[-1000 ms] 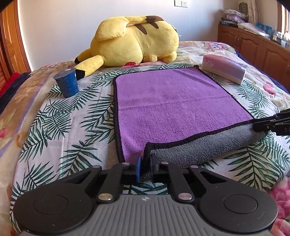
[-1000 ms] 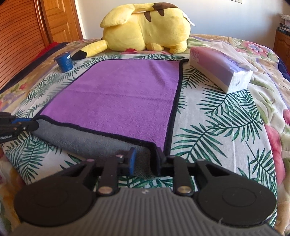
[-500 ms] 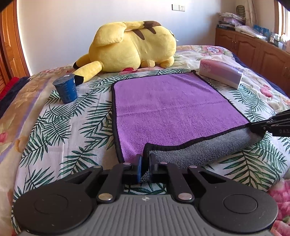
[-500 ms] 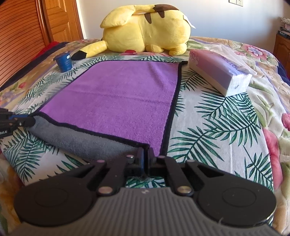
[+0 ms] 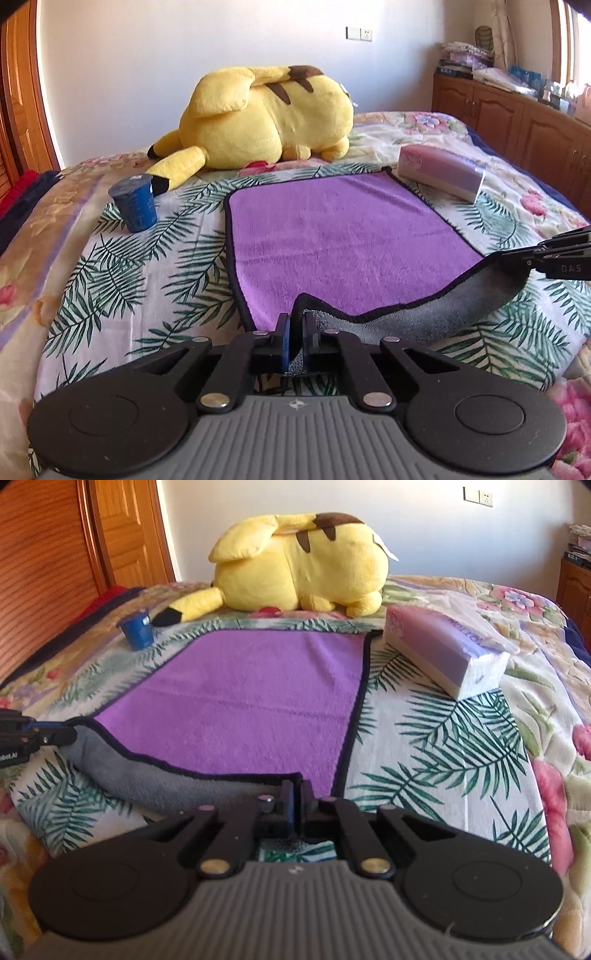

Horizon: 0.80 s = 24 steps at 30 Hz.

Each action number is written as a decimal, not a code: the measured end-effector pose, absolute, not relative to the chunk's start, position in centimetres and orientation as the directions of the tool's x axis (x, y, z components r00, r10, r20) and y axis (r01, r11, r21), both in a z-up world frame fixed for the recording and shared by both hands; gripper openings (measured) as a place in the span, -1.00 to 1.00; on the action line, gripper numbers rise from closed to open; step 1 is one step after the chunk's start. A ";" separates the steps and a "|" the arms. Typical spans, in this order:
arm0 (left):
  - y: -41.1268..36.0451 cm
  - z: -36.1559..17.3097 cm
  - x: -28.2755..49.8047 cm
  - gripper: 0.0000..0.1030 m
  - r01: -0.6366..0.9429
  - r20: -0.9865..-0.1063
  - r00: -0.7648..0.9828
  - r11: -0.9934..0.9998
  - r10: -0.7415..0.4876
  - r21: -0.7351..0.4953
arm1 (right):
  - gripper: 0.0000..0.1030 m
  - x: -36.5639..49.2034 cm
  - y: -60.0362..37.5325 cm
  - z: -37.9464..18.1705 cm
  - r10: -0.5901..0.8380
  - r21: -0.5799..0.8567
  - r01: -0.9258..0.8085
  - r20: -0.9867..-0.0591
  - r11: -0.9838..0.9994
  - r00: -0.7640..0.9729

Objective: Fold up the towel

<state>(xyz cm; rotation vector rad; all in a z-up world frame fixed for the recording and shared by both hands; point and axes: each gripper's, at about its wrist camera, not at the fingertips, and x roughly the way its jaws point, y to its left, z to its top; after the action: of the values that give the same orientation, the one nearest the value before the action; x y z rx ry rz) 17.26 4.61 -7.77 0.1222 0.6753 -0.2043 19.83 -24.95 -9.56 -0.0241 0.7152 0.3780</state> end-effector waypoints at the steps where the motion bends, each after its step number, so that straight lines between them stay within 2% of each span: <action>1: 4.6 -7.7 17.2 -1.00 0.228 -0.628 0.764 0.973 -0.149 0.046 | -0.93 19.8 -24.9 -9.4 0.333 0.105 -0.350 -0.638 0.931 0.694; 24: 4.7 -5.2 17.3 -1.00 0.228 -0.556 0.813 0.973 -0.173 0.031 | -0.93 20.0 -25.2 -7.0 0.366 0.092 -0.379 -0.535 0.921 0.762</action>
<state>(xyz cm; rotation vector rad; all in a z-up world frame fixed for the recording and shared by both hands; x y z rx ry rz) 17.33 4.69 -5.24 0.0972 0.5833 -0.2140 20.04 -25.25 -6.98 -0.0224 0.5769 0.4052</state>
